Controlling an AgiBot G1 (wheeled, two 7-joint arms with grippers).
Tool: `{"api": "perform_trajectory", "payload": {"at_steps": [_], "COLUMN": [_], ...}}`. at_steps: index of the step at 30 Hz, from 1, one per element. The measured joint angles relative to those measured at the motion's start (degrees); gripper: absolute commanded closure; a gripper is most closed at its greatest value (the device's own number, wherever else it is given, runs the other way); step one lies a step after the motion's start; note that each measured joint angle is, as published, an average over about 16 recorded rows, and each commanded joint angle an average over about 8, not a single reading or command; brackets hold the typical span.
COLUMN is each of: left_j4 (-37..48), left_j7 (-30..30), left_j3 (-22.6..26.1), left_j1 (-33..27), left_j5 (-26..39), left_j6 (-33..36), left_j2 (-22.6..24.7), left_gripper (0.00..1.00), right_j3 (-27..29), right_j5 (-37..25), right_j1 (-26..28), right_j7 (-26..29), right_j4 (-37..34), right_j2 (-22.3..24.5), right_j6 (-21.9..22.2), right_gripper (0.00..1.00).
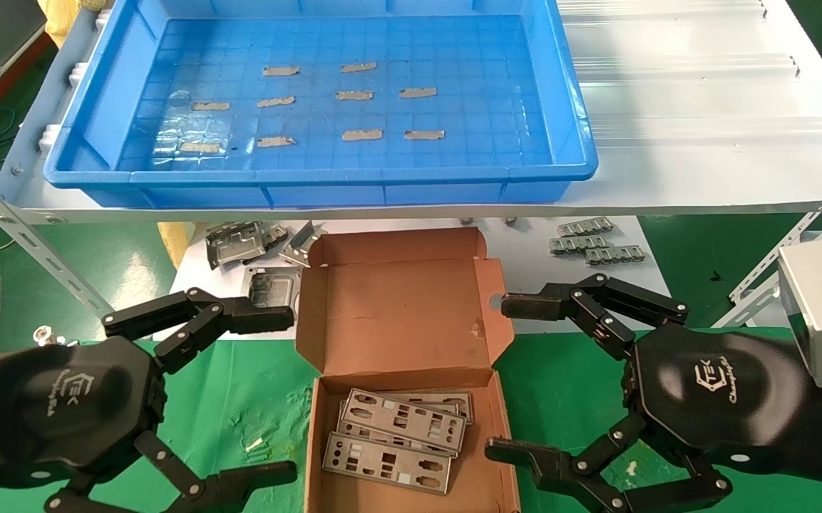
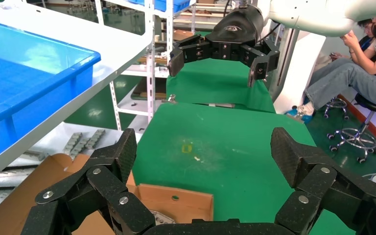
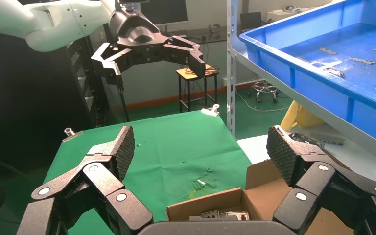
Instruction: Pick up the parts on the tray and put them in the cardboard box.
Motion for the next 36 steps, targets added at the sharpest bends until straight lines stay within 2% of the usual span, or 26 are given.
{"api": "perform_trajectory", "payload": {"at_steps": [36], "left_j4": [0.00], "left_j7": [0.00], "left_j3": [0.00], "left_j1": [0.00], "left_j5": [0.00], "left_j6": [0.00], "left_j2": [0.00], "left_gripper": [0.00], "right_j3": [0.00], "right_j5": [0.00], "right_j1": [0.00], "right_j7": [0.00], "right_j4": [0.00], "right_j2": [0.00], "right_j6": [0.00], "right_gripper": [0.00]}}
